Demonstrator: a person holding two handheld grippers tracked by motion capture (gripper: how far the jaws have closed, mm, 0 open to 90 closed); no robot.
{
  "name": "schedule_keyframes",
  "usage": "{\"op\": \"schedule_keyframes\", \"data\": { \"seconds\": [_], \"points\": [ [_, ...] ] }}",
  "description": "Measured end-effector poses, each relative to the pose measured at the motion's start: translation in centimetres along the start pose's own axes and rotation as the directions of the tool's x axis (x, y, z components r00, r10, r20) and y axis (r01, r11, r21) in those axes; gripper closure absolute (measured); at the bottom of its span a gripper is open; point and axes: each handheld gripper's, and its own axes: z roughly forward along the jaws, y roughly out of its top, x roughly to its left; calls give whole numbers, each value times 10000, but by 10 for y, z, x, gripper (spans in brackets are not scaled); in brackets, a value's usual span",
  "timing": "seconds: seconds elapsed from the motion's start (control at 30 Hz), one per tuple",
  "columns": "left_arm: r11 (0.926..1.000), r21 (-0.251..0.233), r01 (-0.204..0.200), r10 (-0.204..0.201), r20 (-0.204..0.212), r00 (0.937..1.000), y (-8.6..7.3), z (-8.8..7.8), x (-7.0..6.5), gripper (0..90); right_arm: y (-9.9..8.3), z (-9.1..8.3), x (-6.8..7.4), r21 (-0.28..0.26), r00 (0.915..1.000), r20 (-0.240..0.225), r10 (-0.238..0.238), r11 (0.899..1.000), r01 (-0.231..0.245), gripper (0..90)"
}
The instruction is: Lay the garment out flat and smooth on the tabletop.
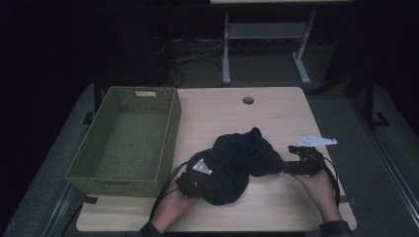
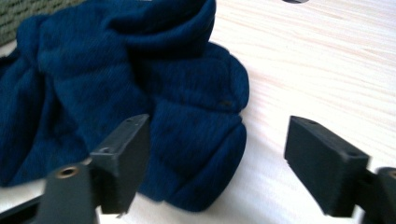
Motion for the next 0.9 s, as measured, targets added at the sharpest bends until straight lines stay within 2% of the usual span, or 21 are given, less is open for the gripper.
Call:
{"op": "schedule_keyframes", "data": {
  "seconds": [0.07, 0.13, 0.17, 0.6, 0.73, 0.9],
  "points": [
    [9998, 101, -156, 157, -57, 9999, 0, -1, 0, 895, 5, 4, -3, 60, 10000, 62, 73, 10000, -73, 234],
    [10000, 35, -70, 71, -84, 9999, 0, 0, -1, 896, 9, 7, -7, -110, 9998, 35, 205, 9997, -204, 269],
    [9999, 50, -118, 119, -129, 9998, 1, 0, -1, 896, 11, 9, -8, -69, 9994, -39, 347, 9994, -347, 269],
    [9999, 72, -98, 98, -67, 9999, 1, 0, -1, 896, 30, 39, -14, 243, 9979, -22, 648, 9976, -647, 245],
    [9999, 71, -76, 77, -12, 10000, 1, 0, 0, 896, 30, 48, -14, 371, 9978, 1, 669, 9971, -669, 243],
    [9999, 115, -103, 103, -19, 9999, 1, 0, 0, 896, 25, 60, -18, 766, 9948, -82, 1016, 9920, -1007, 238]
  ]
}}
